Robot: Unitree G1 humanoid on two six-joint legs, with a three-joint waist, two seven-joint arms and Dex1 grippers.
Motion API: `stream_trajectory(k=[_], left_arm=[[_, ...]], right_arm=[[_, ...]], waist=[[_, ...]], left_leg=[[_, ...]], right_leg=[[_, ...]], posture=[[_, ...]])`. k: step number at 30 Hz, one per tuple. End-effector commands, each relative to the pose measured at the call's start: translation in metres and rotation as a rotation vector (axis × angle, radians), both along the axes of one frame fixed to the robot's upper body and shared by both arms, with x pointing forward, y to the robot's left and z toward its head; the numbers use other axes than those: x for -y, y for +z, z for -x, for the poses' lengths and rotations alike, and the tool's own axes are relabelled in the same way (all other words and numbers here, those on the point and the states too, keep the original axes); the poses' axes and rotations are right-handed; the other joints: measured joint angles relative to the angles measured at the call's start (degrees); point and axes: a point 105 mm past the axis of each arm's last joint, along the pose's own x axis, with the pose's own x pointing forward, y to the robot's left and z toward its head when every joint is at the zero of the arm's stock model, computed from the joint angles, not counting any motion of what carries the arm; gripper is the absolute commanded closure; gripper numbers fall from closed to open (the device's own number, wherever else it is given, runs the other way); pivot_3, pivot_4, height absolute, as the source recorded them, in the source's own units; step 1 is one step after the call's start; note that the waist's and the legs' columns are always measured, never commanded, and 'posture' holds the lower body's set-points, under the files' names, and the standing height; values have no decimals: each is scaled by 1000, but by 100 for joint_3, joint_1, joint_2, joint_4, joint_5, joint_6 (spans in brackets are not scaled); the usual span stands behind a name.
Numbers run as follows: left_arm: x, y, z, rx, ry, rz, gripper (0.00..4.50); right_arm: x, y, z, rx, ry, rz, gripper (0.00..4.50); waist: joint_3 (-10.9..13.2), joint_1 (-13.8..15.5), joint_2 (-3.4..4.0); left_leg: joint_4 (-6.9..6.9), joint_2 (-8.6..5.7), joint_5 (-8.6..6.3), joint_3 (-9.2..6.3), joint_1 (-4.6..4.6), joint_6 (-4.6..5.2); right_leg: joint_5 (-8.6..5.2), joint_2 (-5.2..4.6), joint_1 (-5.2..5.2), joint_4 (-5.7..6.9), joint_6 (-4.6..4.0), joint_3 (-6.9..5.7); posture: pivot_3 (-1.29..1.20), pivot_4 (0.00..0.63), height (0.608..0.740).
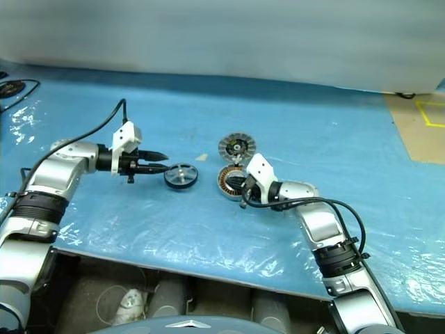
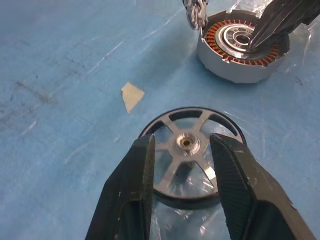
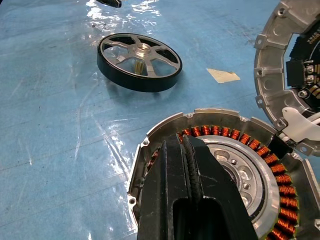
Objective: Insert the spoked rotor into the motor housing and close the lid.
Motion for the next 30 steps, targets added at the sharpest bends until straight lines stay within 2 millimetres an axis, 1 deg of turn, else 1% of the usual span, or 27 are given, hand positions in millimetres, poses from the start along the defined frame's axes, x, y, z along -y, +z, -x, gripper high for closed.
stream_trajectory(k=[1,2,7,10,17,21,23,30], left_arm=[[2,9,-5,37,-2,-1,2282],[2,9,-6,40,3,2,2089],[0,11,-9,62,4,-9,404],[1,10,-6,24,-17,-4,404],[15,1,-11,67,-88,-70,404],[21,-4,-16,112,-110,-109,404],[21,-10,-17,112,-123,-136,404],[23,-20,-18,100,-161,-178,404]], right_arm=[[-4,7,-1,30,9,-21,4500],[-5,7,0,30,10,-21,4500],[-9,8,1,34,5,-44,4500],[-10,6,1,34,2,-42,4500],[-5,6,2,42,-33,-43,4500],[-4,5,5,41,-42,-45,4500],[-4,5,8,34,-45,-48,4500],[-2,14,15,42,-42,-84,4500]], waist=[[0,-20,0],[0,-23,0],[0,-22,0],[0,-17,0],[0,4,-1],[0,15,-1],[0,19,-1],[1,29,-2]], left_leg=[[0,0,0,0,0,0],[-1,0,0,0,-1,0],[-3,2,0,0,-2,0],[-2,0,0,0,-2,0],[-1,0,0,0,-2,0],[-1,1,0,0,-2,0],[-2,1,0,-1,-2,0],[-3,1,0,-1,-2,0]], right_leg=[[0,0,0,0,0,0],[0,0,-1,0,0,-1],[0,2,-4,0,0,-4],[0,-2,-3,0,0,-2],[0,-1,-2,0,0,-3],[0,0,-2,0,0,-3],[0,0,-2,0,0,-3],[1,0,-2,-1,1,-3]], posture=[[0,150,740],[0,150,740],[0,150,740],[0,150,740],[0,150,740],[0,150,740],[0,150,740],[0,150,740]])
